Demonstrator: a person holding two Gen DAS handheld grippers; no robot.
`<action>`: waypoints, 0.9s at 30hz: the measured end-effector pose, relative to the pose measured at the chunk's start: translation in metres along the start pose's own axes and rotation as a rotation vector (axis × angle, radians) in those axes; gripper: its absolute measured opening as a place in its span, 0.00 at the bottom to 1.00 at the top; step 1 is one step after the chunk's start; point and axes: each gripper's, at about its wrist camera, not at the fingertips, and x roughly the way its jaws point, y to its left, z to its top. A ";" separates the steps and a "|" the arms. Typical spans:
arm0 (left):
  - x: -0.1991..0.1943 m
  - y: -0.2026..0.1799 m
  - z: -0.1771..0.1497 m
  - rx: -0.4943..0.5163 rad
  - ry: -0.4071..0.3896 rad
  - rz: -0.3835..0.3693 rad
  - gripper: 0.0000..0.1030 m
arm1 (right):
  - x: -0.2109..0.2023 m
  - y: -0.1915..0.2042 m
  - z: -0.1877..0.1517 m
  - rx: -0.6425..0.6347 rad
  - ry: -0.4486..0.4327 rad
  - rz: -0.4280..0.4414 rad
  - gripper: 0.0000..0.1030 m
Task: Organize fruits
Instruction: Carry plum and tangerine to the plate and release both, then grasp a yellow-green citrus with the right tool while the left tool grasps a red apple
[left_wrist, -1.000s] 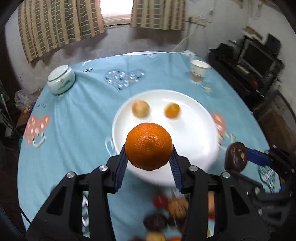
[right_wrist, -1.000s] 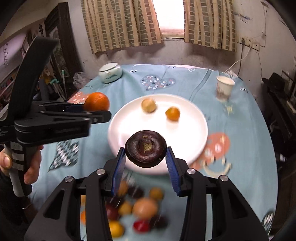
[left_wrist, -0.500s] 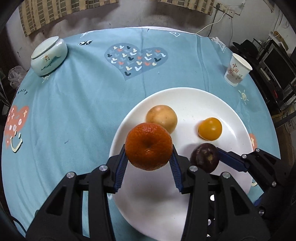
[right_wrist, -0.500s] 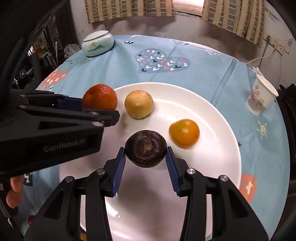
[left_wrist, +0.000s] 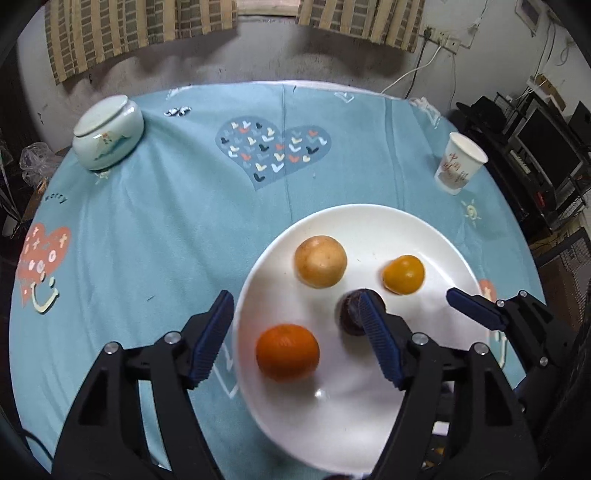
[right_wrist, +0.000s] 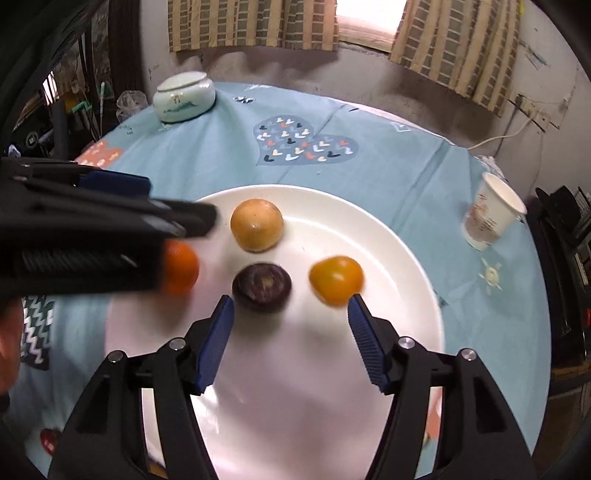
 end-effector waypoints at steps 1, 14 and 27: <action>-0.012 0.001 -0.007 0.005 -0.016 -0.009 0.76 | -0.011 -0.002 -0.005 0.010 -0.003 0.001 0.62; -0.112 -0.009 -0.174 0.050 -0.101 -0.004 0.87 | -0.129 0.020 -0.121 0.117 -0.054 0.050 0.72; -0.125 0.016 -0.266 0.033 -0.067 0.077 0.89 | -0.150 0.046 -0.197 0.216 0.007 0.076 0.72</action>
